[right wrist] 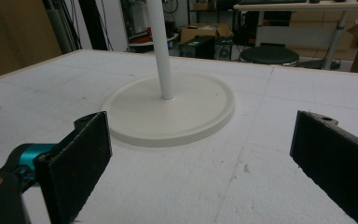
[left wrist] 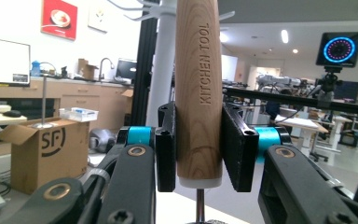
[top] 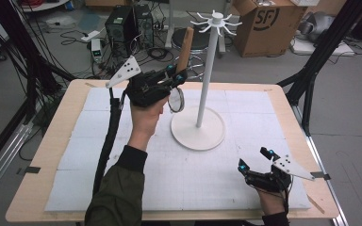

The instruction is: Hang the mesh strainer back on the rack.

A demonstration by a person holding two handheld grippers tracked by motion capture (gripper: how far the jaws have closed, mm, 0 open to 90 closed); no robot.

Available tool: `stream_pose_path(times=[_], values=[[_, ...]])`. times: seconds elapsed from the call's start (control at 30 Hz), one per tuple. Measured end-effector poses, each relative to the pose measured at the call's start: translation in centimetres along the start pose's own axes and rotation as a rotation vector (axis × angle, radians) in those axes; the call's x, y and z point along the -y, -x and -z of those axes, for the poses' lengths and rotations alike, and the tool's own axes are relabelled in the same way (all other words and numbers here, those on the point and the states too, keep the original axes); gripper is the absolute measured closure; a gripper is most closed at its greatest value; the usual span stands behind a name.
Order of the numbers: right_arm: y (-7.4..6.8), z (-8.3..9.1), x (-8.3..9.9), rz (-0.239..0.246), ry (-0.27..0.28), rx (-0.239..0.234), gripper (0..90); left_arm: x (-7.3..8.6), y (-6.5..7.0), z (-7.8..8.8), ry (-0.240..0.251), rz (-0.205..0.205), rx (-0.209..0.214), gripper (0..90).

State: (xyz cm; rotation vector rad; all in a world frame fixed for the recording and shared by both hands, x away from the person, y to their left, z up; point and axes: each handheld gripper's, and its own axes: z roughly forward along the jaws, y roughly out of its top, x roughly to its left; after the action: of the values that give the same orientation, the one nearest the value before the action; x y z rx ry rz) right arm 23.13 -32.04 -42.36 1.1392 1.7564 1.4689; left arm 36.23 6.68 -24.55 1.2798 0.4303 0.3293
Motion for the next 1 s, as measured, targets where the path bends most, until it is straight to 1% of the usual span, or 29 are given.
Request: stream_pose_path(times=[0.07, 0.13, 0.17, 0.3, 0.37, 0.4, 0.43, 0.47, 0.57, 0.63, 0.7, 0.73, 0.8, 0.9, 1.0], values=[[0.1, 0.1, 0.0, -0.002, 0.003, 0.005, 4.3, -0.2, 0.0, -0.4, 0.005, 0.005, 0.008, 69.0], [0.1, 0.2, 0.0, -0.008, 0.002, 0.004, 4.3, -0.3, -0.1, -0.7, 0.008, 0.011, 0.005, 69.1], [0.2, 0.2, 0.0, -0.006, 0.004, 0.005, 4.3, -0.3, -0.2, -0.8, 0.01, 0.02, 0.007, 69.0], [0.2, 0.3, 0.0, -0.011, 0.006, 0.007, 4.3, -0.3, -0.1, -1.4, 0.002, 0.012, 0.015, 69.1], [0.3, 0.3, 0.0, -0.01, 0.007, 0.01, 4.3, -0.4, -0.2, -1.6, 0.005, 0.017, 0.018, 69.0], [0.3, 0.4, 0.0, -0.018, 0.007, 0.012, 4.3, -0.4, -0.2, -1.7, 0.001, 0.017, 0.017, 69.0], [0.4, 0.4, 0.0, -0.011, 0.01, 0.013, 4.3, -0.4, -0.3, -1.7, -0.001, 0.015, 0.013, 69.0], [0.4, 0.4, 0.0, -0.011, 0.009, 0.014, 4.3, -0.3, -0.4, -1.8, -0.006, 0.023, 0.017, 69.0], [0.4, 0.5, 0.0, -0.015, 0.008, 0.013, 4.3, -0.2, -0.3, -1.8, -0.022, 0.014, 0.014, 69.0], [0.3, 0.5, 0.0, -0.017, 0.008, 0.011, 4.3, -0.1, -0.3, -1.9, -0.02, 0.013, 0.008, 69.0], [0.3, 0.5, 0.0, -0.012, 0.011, 0.009, 4.3, 0.0, -0.4, -2.0, -0.021, 0.022, 0.007, 69.0], [0.2, 0.5, 0.0, -0.01, 0.012, 0.009, 4.3, 0.0, -0.5, -2.0, -0.026, 0.017, 0.002, 69.0], [0.1, 0.5, 0.0, -0.015, 0.007, 0.005, 4.3, 0.1, -0.7, -2.1, -0.028, 0.025, 0.011, 69.0], [0.1, 0.5, 0.0, -0.015, 0.007, 0.008, 4.3, 0.4, -0.7, -2.3, -0.041, 0.017, 0.013, 69.0], [0.2, 0.5, 0.0, -0.015, 0.008, 0.008, 4.3, 0.7, -0.9, -2.5, -0.046, 0.024, 0.014, 68.9]])
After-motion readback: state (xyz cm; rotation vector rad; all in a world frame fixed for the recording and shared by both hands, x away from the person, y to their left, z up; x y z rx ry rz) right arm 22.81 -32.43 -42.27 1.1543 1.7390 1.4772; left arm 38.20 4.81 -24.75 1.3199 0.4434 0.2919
